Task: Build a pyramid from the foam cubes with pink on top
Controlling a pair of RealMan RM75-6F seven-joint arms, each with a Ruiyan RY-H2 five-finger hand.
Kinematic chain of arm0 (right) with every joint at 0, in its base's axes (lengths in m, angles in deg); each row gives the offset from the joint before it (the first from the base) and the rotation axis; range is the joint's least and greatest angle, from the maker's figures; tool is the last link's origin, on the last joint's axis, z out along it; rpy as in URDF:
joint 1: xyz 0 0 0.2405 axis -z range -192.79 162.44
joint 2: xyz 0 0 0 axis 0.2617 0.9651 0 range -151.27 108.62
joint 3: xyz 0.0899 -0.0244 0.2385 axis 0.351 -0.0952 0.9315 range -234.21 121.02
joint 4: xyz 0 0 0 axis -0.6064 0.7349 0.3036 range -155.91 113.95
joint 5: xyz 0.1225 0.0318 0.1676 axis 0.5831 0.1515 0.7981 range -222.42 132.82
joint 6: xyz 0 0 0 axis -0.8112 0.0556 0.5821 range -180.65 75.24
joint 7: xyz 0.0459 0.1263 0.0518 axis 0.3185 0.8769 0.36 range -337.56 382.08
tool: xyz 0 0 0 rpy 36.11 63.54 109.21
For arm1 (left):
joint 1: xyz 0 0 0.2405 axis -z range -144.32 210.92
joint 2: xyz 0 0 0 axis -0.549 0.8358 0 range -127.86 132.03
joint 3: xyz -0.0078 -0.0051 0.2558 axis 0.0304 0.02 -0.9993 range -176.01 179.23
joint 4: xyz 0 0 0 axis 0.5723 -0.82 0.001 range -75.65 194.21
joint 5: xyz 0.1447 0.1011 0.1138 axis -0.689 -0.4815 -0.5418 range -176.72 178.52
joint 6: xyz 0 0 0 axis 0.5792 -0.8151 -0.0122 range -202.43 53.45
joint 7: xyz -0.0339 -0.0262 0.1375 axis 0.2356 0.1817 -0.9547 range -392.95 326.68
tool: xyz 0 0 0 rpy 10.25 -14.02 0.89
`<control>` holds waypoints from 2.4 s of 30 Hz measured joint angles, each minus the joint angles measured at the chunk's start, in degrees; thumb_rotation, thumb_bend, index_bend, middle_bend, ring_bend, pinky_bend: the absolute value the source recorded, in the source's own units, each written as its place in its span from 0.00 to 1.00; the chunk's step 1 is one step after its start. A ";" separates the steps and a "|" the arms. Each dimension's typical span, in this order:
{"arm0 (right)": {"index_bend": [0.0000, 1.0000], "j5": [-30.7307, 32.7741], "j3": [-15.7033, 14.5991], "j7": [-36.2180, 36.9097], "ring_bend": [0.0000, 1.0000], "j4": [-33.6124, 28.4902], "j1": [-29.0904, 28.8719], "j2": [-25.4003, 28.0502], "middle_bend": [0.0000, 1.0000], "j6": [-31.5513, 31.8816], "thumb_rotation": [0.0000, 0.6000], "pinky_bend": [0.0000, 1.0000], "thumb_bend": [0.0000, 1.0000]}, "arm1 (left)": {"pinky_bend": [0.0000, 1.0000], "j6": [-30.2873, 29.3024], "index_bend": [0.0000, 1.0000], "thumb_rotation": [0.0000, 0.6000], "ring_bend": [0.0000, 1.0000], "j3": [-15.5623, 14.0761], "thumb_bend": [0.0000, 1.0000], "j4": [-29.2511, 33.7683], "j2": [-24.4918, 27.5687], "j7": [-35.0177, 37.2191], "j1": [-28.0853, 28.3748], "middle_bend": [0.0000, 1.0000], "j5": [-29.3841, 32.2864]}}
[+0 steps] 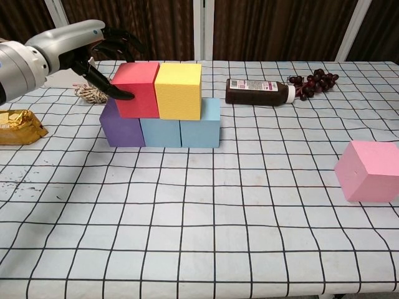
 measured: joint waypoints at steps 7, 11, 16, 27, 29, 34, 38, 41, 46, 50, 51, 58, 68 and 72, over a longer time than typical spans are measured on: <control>0.00 -0.23 -0.04 0.12 0.00 0.01 0.06 0.03 0.13 -0.07 1.00 0.00 0.01 | 0.18 -0.17 0.22 1.00 0.19 -0.14 0.13 -0.05 -0.11 1.16 -0.18 0.42 -0.58; 0.00 -0.14 -0.02 0.13 0.00 -0.06 0.08 0.04 0.13 -0.07 1.00 0.00 0.01 | 0.18 0.61 0.21 1.00 0.17 -0.22 0.11 0.07 0.17 1.77 -0.16 0.34 -0.44; 0.00 0.03 -0.02 0.07 0.00 0.00 0.08 0.06 0.13 -0.12 1.00 0.00 0.01 | 0.18 0.59 0.19 1.00 0.17 -0.19 0.11 -0.11 0.12 2.06 -0.17 0.30 -0.36; 0.00 0.22 -0.07 0.15 0.00 0.24 0.05 0.18 0.13 -0.53 1.00 0.00 0.01 | 0.18 0.17 0.18 1.00 0.15 -0.31 0.09 -0.48 -0.25 2.85 -0.44 0.21 -0.78; 0.00 0.20 -0.10 0.09 0.00 0.24 0.02 0.19 0.13 -0.60 1.00 0.00 0.01 | 0.18 -0.02 0.17 1.00 0.15 -0.28 0.09 -0.27 -0.20 2.96 -0.50 0.19 -0.98; 0.00 0.30 -0.08 -0.01 0.00 0.26 -0.04 0.23 0.13 -0.65 1.00 0.00 0.01 | 0.18 -0.28 0.17 1.00 0.14 -0.30 0.09 0.47 0.21 3.08 -0.65 0.17 -1.35; 0.00 0.32 -0.02 -0.11 0.00 0.04 -0.08 0.32 0.13 -0.60 1.00 0.00 0.01 | 0.18 -1.00 0.17 1.00 0.14 -0.50 0.09 1.86 1.03 3.02 -1.17 0.17 -1.79; 0.00 0.35 0.11 -0.33 0.00 -0.27 -0.20 0.53 0.13 -0.57 1.00 0.00 0.01 | 0.18 -2.11 0.17 1.00 0.13 -0.98 0.09 3.47 2.31 2.54 -2.07 0.17 -2.27; 0.00 0.67 0.61 -0.54 0.00 -1.18 -0.36 1.12 0.13 -0.22 1.00 0.00 0.01 | 0.18 -5.57 0.17 1.00 0.13 -2.63 0.09 5.48 4.75 1.12 -5.11 0.17 -2.83; 0.00 1.11 1.07 -0.64 0.00 -2.02 -0.60 1.55 0.13 -0.10 1.00 0.00 0.01 | 0.18 -9.42 0.17 1.00 0.13 -4.43 0.09 4.34 5.51 -0.36 -8.83 0.17 -2.30; 0.00 1.24 1.20 -0.71 0.00 -2.31 -0.69 1.66 0.13 -0.07 1.00 0.00 0.01 | 0.18 -9.63 0.17 1.00 0.13 -4.72 0.09 3.66 5.52 -0.41 -9.42 0.17 -2.02; 0.00 2.58 1.75 -2.55 0.00 -4.37 -1.41 2.27 0.13 0.43 1.00 0.00 0.01 | 0.18 -9.83 0.16 1.00 0.13 -5.59 0.09 -6.28 1.71 1.58 -10.92 0.17 -1.47; 0.00 5.21 1.54 -4.46 0.00 -4.72 -1.84 2.72 0.13 0.69 1.00 0.00 0.01 | 0.18 -8.19 0.15 1.00 0.13 -3.43 0.06 -16.08 -5.74 8.52 -9.32 0.17 -4.48; 0.00 5.25 1.26 -4.28 0.00 -4.09 -1.83 2.35 0.13 0.38 1.00 0.00 0.01 | 0.18 -7.36 0.15 1.00 0.13 -2.91 0.05 -16.55 -6.77 8.64 -8.47 0.16 -5.06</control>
